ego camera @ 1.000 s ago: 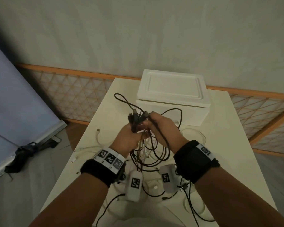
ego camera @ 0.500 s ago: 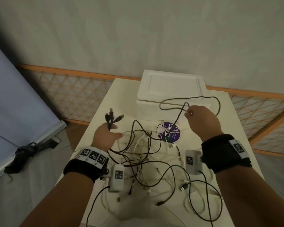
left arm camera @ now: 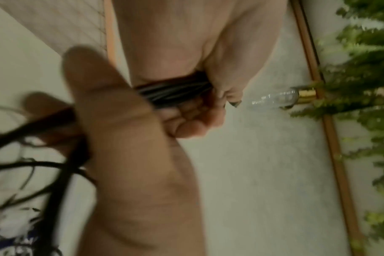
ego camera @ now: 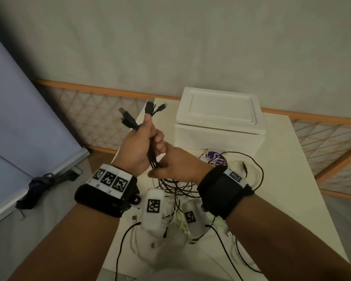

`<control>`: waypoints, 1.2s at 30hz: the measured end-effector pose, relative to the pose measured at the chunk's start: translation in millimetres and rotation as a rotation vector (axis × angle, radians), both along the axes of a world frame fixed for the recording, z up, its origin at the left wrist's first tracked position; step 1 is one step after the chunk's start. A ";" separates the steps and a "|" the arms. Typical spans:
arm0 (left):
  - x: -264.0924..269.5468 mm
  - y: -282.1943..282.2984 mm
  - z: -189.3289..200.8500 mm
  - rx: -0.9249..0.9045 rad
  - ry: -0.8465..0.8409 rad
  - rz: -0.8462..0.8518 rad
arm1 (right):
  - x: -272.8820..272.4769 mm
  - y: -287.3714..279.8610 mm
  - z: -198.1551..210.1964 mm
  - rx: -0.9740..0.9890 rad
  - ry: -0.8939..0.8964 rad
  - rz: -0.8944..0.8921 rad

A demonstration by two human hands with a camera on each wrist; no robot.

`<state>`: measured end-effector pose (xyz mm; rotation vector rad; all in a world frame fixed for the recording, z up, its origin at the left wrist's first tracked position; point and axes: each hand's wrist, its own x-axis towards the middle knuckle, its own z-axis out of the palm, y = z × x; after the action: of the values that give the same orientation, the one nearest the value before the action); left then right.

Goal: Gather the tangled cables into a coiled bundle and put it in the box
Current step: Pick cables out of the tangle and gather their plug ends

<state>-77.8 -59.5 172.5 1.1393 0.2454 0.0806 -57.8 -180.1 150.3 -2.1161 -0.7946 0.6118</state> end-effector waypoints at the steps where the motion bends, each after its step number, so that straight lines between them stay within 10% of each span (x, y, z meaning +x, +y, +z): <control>1: -2.4 1.7 3.3 -0.062 -0.021 -0.028 | -0.5 -0.1 -4.1 -0.041 -0.024 0.057; 8: -14.9 17.5 7.9 -0.083 -0.033 0.090 | -7.7 -11.3 -21.1 -0.333 -0.952 0.159; 26: -31.1 132.7 -7.6 0.019 0.102 0.643 | 14.8 -112.2 -19.3 -0.417 -0.473 -0.111; 32: -18.8 54.6 -6.3 0.891 0.056 0.184 | 20.6 -60.3 10.8 -0.567 -0.718 -0.028; 36: -9.5 3.5 0.4 0.829 -0.091 -0.259 | 16.8 -26.3 39.2 -0.605 -0.861 0.045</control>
<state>-87.3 -55.9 172.9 1.9769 -0.0346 -0.0004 -41.0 -206.4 189.5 -2.9743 -1.2188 -0.1138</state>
